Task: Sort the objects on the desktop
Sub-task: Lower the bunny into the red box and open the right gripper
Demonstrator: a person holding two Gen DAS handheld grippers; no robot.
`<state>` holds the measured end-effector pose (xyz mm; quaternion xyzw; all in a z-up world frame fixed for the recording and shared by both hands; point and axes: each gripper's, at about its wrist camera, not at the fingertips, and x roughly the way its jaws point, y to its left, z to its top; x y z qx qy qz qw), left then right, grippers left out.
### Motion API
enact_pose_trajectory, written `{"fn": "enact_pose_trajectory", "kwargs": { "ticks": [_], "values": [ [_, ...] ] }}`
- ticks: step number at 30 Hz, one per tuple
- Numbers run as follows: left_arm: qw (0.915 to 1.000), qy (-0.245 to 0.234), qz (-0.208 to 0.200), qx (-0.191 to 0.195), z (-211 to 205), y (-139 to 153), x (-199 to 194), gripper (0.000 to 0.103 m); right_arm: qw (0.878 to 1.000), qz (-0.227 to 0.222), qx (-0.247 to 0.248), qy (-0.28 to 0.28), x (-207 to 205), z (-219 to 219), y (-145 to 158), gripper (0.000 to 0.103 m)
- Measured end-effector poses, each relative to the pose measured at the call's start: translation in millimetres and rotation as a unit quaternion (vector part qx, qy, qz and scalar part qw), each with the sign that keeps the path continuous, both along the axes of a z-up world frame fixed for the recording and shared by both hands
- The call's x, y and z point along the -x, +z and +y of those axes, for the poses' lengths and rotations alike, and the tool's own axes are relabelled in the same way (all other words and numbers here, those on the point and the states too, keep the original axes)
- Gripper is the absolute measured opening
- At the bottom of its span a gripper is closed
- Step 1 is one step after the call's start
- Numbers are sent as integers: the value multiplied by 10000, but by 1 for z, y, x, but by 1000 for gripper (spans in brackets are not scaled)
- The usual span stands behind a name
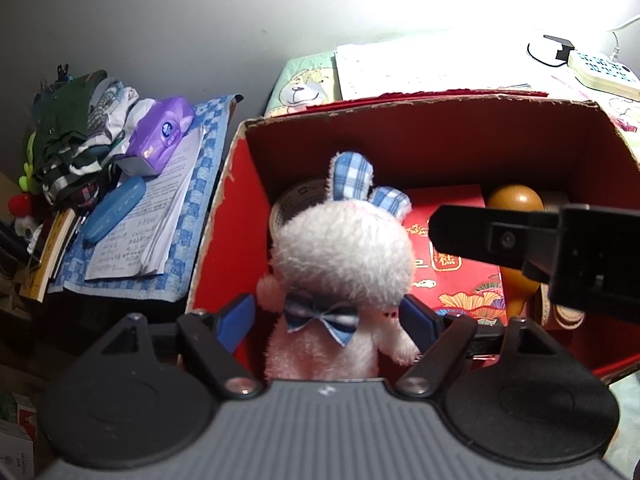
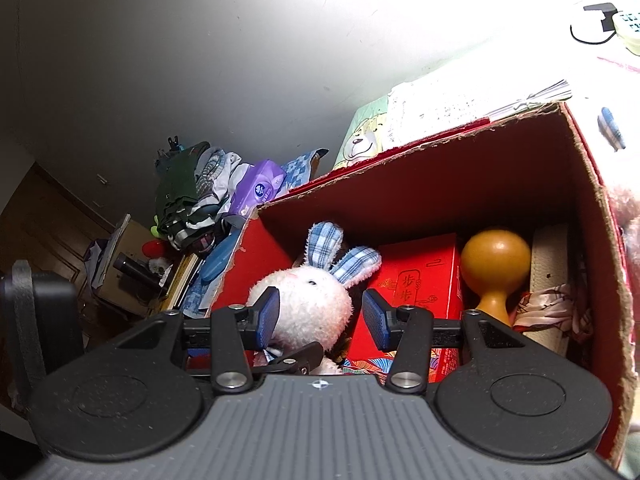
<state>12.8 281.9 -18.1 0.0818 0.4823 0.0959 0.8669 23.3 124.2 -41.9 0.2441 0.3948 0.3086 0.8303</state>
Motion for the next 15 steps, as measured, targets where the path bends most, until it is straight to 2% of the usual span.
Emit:
{"fn": "enact_pose_trajectory", "kwargs": {
  "ticks": [9,15],
  "values": [
    [9998,102,-86,-166,-21,11,8,83,9998,-164,-25,120,6,-14,8,51],
    [9992,279,-140,-253,-40,21,12,83,9990,-297,-165,273,9,-38,17,51]
  ]
}}
